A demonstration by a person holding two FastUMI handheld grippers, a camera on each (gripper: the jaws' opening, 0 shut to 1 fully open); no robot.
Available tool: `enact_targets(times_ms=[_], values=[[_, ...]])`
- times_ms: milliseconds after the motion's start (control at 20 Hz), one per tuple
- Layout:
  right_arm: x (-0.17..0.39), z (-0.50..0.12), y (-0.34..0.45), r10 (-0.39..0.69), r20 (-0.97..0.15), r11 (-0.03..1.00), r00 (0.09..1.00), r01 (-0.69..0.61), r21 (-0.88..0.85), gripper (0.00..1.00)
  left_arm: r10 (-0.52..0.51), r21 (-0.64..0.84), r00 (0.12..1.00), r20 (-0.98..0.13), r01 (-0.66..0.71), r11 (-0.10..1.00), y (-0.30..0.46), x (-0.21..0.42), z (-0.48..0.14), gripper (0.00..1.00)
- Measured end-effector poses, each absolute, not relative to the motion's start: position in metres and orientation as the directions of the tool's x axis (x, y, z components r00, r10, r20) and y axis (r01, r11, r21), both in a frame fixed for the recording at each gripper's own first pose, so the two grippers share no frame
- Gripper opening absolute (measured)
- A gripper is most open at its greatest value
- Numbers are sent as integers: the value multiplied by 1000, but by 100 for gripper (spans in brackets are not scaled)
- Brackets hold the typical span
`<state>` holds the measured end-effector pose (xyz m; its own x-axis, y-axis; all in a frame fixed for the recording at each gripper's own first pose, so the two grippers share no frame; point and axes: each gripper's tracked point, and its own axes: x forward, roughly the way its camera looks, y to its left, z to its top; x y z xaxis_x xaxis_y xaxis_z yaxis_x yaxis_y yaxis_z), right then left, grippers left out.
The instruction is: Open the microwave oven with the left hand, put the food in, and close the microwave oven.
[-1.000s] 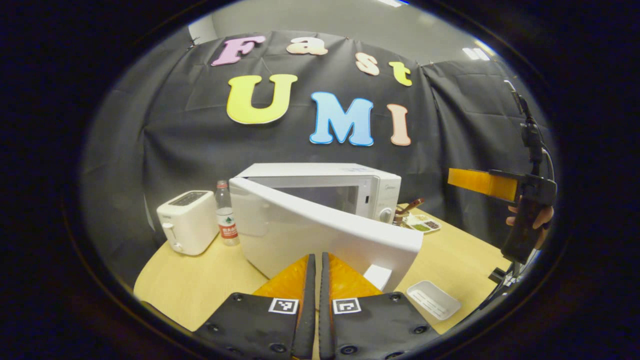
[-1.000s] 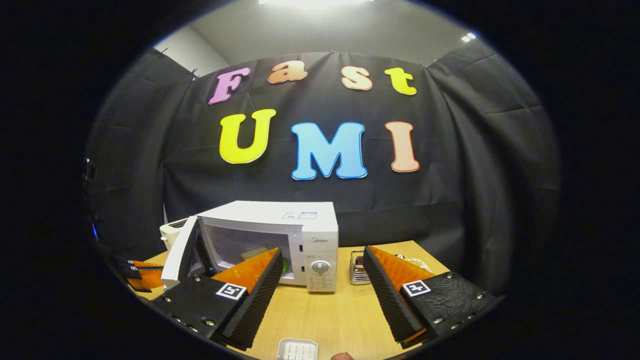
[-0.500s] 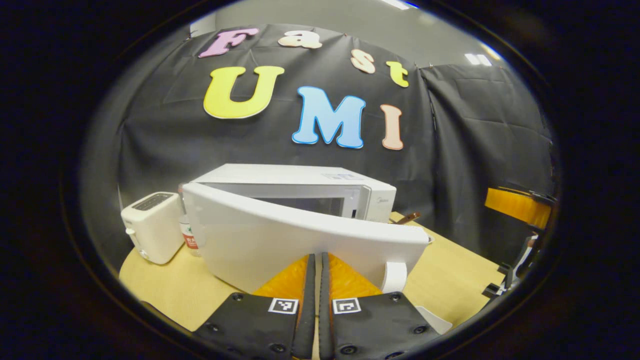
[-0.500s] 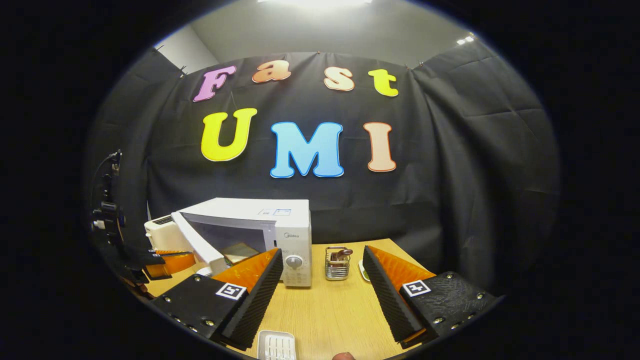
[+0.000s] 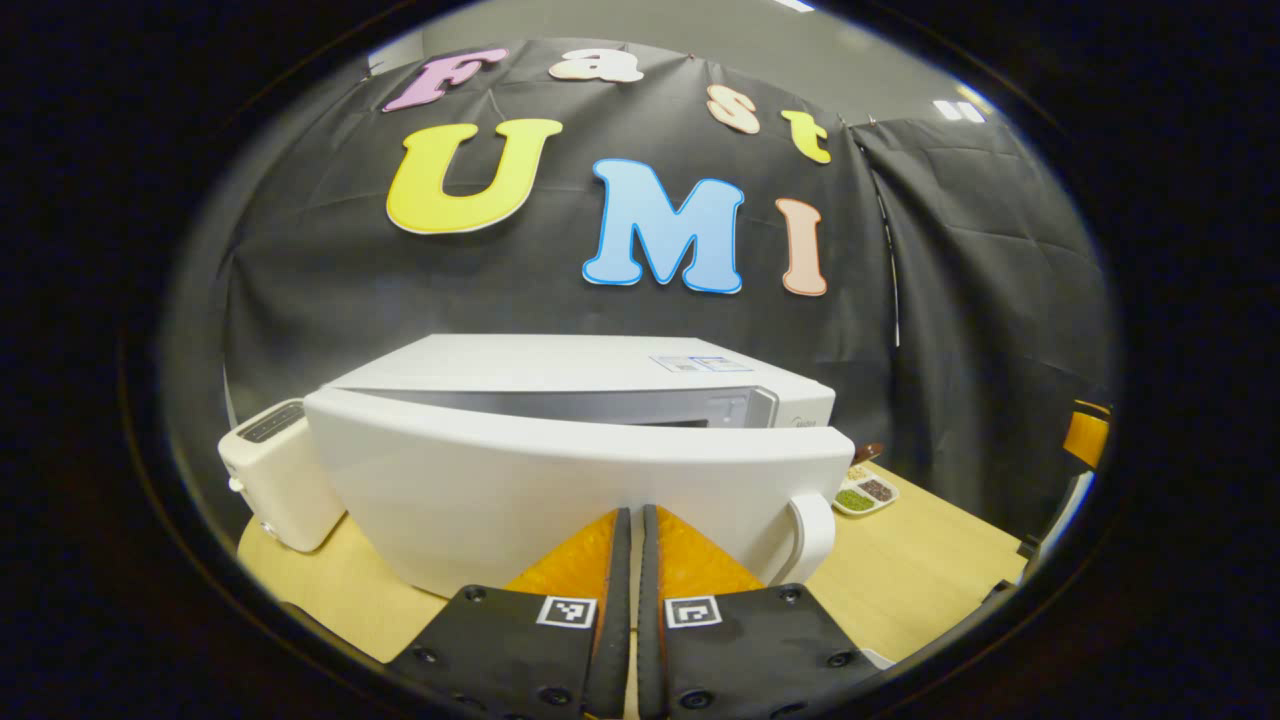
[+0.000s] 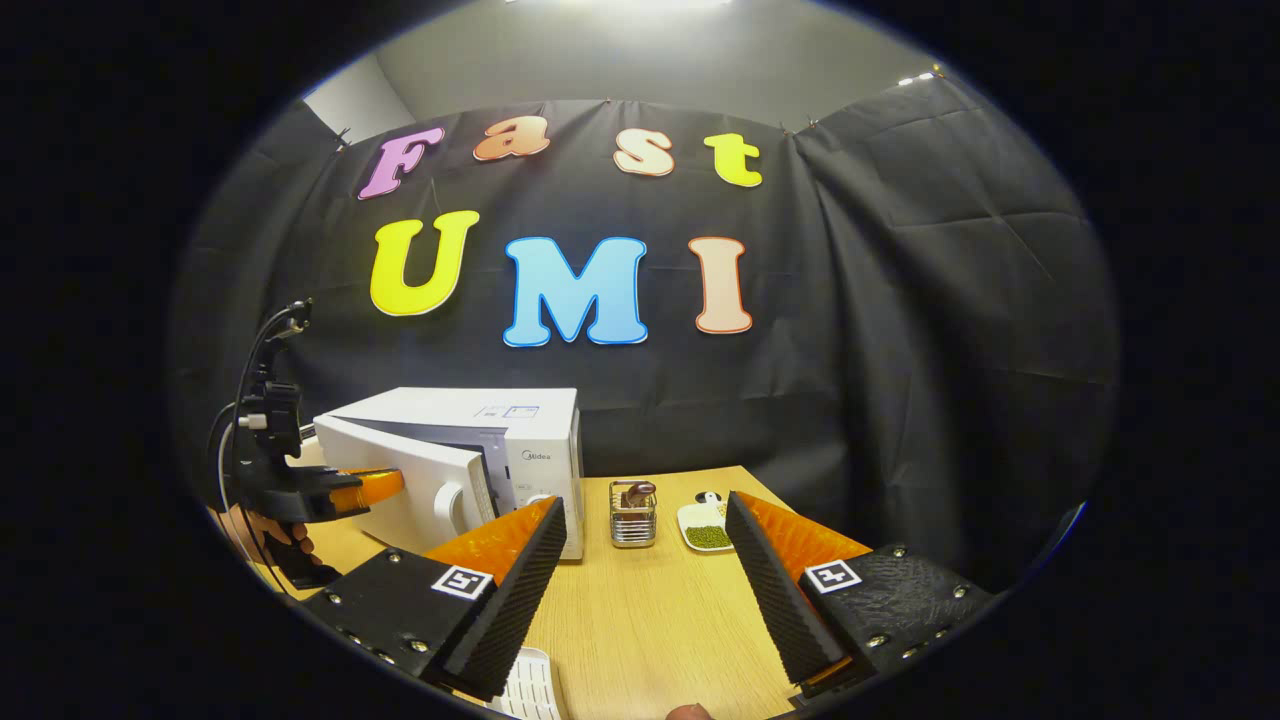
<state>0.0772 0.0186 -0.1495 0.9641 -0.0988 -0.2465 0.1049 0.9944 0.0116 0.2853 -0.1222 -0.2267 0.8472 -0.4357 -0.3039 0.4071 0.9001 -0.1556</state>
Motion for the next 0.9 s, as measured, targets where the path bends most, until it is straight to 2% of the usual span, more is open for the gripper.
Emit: enact_targets(times_ms=[350,400,450,550,600,800,850,900], values=[[70,-149,0,-111,-259,993,960,115,1,98,-384,-194,866,-320,337,921,-129,327,-232,11],[70,-148,-1,-109,-258,994,960,112,-1,98,-379,-206,866,-325,327,923,-130,328,-234,4],[69,-149,-2,-106,-258,994,960,109,-5,98,-384,-224,864,-325,324,919,-132,327,-234,14],[69,-149,-3,-98,-258,995,961,100,-6,98,-372,-211,871,-320,317,925,-131,328,-234,4],[70,-150,-3,-91,-260,996,961,94,-2,98,-361,-207,876,-319,307,929,-130,331,-235,7],[73,-151,3,-43,-268,999,962,49,16,98,-332,-195,876,-349,279,940,-133,339,-236,6],[73,-150,4,-33,-264,999,964,40,22,98,-320,-184,881,-349,270,945,-133,340,-233,11],[74,-146,6,-20,-255,999,967,30,35,98,-297,-152,886,-356,259,954,-129,336,-232,7]])
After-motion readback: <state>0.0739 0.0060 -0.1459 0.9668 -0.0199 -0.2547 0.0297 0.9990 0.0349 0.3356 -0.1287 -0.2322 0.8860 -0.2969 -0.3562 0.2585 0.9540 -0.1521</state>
